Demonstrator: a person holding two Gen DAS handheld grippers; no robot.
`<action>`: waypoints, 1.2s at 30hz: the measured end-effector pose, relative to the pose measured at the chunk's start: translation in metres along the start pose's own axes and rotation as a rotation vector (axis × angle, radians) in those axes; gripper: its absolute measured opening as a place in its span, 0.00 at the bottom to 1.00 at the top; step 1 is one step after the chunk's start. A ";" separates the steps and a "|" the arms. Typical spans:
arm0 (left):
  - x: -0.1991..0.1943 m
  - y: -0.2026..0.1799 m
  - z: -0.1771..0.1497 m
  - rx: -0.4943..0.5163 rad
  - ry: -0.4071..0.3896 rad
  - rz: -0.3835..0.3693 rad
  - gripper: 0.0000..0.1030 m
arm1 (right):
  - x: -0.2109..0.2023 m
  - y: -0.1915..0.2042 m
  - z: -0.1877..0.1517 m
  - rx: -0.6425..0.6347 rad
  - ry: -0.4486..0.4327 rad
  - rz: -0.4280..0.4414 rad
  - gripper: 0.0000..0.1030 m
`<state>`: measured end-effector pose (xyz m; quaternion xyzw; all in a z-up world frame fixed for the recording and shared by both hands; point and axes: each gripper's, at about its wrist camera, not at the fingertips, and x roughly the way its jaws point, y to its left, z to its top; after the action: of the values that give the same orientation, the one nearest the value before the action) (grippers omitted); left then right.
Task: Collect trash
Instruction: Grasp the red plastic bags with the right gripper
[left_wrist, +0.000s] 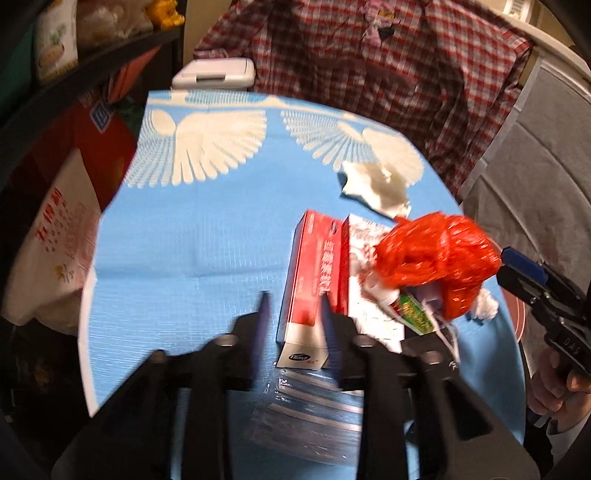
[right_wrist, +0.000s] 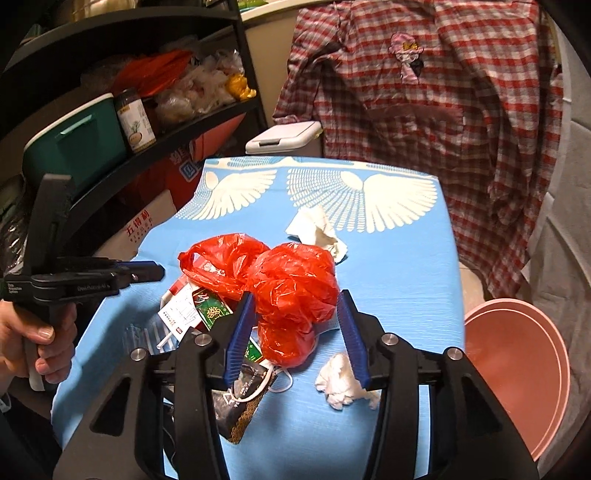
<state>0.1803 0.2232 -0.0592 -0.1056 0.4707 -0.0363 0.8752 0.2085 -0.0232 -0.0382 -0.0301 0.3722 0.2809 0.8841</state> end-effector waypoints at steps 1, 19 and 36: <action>0.003 0.001 -0.001 0.003 0.008 0.002 0.38 | 0.004 0.000 0.000 -0.002 0.007 0.001 0.47; 0.034 -0.010 -0.003 0.052 0.080 -0.036 0.46 | 0.040 -0.010 0.003 0.035 0.064 0.029 0.52; 0.024 -0.011 -0.001 0.049 0.060 -0.028 0.30 | 0.037 -0.012 0.000 0.008 0.071 0.011 0.33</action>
<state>0.1935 0.2083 -0.0771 -0.0896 0.4942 -0.0631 0.8624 0.2359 -0.0158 -0.0646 -0.0343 0.4046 0.2830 0.8689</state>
